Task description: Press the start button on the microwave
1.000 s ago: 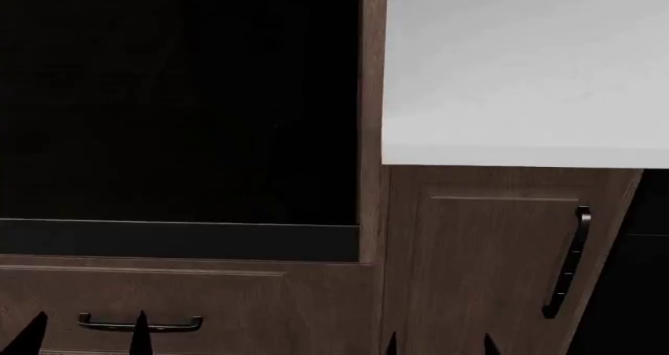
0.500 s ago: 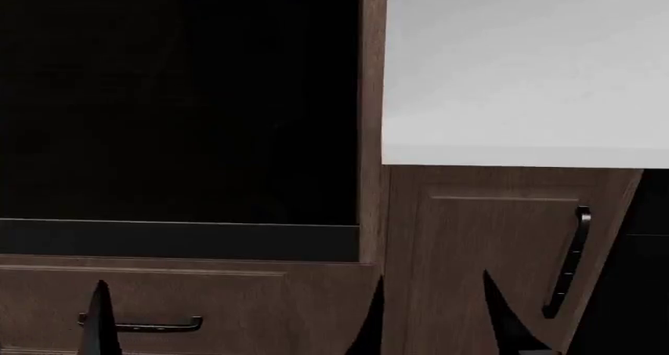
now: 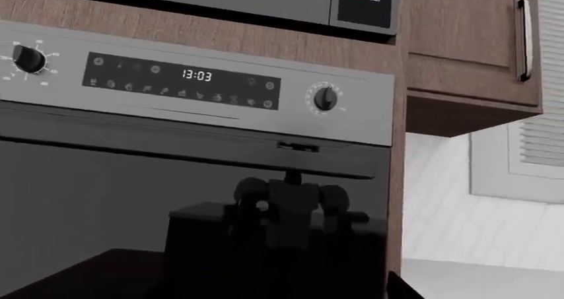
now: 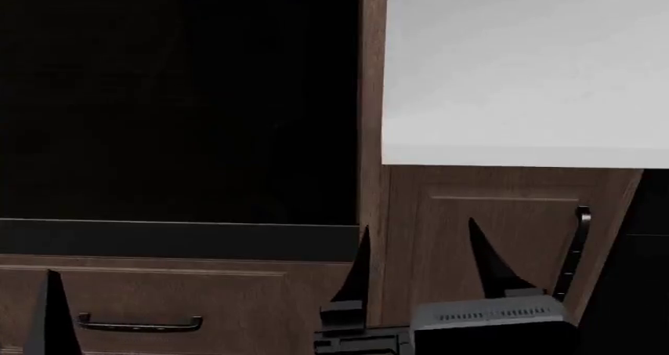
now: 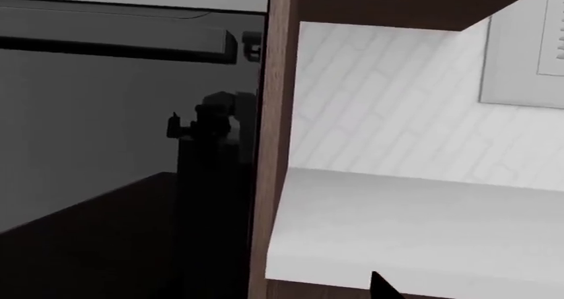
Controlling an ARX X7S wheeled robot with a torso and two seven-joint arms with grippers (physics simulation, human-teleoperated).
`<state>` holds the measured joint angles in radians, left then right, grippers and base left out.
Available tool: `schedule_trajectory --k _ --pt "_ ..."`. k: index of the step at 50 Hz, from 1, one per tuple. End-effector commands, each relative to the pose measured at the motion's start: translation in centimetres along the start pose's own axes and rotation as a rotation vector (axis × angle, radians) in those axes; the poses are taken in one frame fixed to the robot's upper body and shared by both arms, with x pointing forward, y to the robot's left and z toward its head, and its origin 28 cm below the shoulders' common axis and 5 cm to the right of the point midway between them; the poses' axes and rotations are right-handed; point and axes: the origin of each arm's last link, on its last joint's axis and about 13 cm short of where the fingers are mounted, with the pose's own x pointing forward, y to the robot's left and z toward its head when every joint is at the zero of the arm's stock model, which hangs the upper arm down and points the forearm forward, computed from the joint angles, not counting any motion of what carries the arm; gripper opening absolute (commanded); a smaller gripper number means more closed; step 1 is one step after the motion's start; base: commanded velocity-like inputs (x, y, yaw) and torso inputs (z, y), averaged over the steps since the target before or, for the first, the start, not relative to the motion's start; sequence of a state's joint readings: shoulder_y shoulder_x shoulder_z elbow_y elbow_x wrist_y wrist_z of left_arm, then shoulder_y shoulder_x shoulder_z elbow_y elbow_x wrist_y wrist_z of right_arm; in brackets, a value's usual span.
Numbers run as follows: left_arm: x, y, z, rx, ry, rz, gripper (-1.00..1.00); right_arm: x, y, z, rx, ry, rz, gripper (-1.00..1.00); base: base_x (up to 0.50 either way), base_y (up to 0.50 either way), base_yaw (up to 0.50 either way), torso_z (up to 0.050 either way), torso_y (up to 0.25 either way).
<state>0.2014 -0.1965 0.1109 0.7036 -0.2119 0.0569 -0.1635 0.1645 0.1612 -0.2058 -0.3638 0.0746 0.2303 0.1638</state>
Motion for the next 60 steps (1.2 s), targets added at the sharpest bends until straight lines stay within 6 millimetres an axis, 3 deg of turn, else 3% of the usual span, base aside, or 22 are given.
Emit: schedule_trajectory --k 1,25,60 --pt "-0.05 0.04 0.46 0.022 -0.042 -0.019 1.0 1.21 -0.01 0.71 0.009 -0.01 0.02 1.0 0.0 0.0 0.0 0.0 0.0" --pt "0.15 -0.06 0.36 0.007 -0.021 -0.026 1.0 1.0 0.0 1.09 0.044 -0.05 0.032 1.0 0.22 0.31 0.0 0.0 0.0" --pt "0.32 -0.27 0.49 0.017 -0.026 -0.042 1.0 0.8 -0.04 1.27 0.061 -0.067 0.04 1.0 0.26 0.0 0.0 0.0 0.0"
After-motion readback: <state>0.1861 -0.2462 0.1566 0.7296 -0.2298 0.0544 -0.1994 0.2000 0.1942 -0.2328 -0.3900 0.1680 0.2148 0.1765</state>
